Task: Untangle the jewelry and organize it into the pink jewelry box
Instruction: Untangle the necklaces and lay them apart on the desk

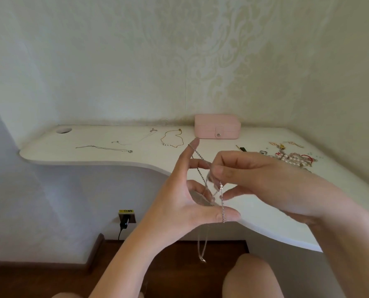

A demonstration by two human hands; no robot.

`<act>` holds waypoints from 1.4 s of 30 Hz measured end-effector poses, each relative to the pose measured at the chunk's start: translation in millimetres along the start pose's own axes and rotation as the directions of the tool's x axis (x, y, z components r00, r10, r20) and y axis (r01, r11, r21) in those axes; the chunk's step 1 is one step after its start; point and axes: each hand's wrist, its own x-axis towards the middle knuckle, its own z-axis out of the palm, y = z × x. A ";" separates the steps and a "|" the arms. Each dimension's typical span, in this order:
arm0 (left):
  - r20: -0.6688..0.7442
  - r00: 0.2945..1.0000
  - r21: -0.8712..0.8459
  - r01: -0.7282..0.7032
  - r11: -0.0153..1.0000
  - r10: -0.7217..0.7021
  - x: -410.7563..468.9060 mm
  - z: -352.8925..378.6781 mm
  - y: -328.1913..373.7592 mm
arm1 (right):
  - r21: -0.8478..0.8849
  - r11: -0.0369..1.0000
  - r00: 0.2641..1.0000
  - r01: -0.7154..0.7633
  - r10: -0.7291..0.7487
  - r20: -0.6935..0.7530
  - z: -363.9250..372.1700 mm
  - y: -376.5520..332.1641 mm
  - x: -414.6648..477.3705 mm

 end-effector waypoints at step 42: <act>0.202 0.896 -0.331 0.443 0.833 -0.396 3.4 -7.7 -88.1 | 0.430 0.855 0.924 0.289 -0.131 -0.359 -180.5 -125.6 87.2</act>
